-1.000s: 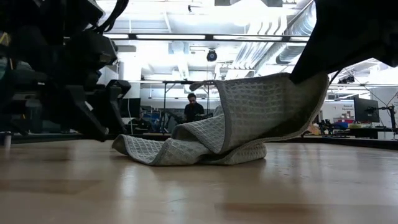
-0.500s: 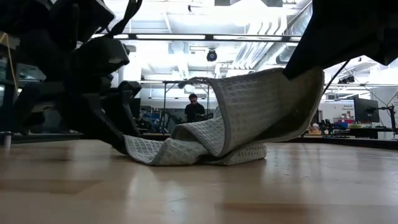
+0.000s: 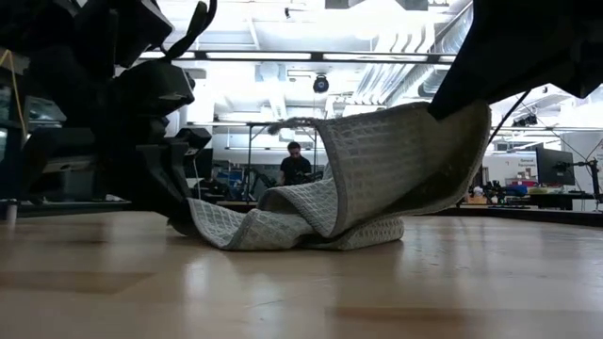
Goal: Fold microfiber towels
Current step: Fold the gray towel
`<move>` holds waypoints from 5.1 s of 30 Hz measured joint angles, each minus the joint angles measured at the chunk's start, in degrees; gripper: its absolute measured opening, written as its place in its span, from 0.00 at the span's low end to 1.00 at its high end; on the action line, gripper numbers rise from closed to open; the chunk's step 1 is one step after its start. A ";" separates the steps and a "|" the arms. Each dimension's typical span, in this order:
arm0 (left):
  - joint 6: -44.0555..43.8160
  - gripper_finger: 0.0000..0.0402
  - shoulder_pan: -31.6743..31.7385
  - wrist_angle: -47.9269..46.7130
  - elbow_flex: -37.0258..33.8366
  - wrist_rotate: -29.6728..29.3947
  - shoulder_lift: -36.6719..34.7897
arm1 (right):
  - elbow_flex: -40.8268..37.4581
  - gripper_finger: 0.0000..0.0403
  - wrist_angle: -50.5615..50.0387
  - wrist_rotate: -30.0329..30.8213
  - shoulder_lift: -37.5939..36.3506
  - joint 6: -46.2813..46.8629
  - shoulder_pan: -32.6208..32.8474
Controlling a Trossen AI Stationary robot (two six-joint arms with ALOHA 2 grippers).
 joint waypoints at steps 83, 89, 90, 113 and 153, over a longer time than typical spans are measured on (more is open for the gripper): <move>-3.11 0.00 -0.02 -0.57 0.11 5.53 0.00 | 0.07 0.46 15.67 -41.86 7.21 -17.46 -10.84; -3.34 0.00 -0.02 -0.45 0.11 5.53 0.00 | 0.04 0.42 16.15 -41.75 7.26 -16.42 -10.47; -3.57 0.00 -0.02 -0.49 0.11 5.53 0.00 | 0.04 0.41 16.13 -41.75 7.37 -16.41 -10.45; -3.90 0.00 -0.02 -0.84 0.09 5.53 -0.03 | 5.63 0.33 10.28 -46.75 8.81 -26.92 -10.23; -4.31 0.00 -0.04 -6.67 3.34 5.49 -0.11 | 12.61 0.38 3.93 -38.99 14.64 -43.30 -5.95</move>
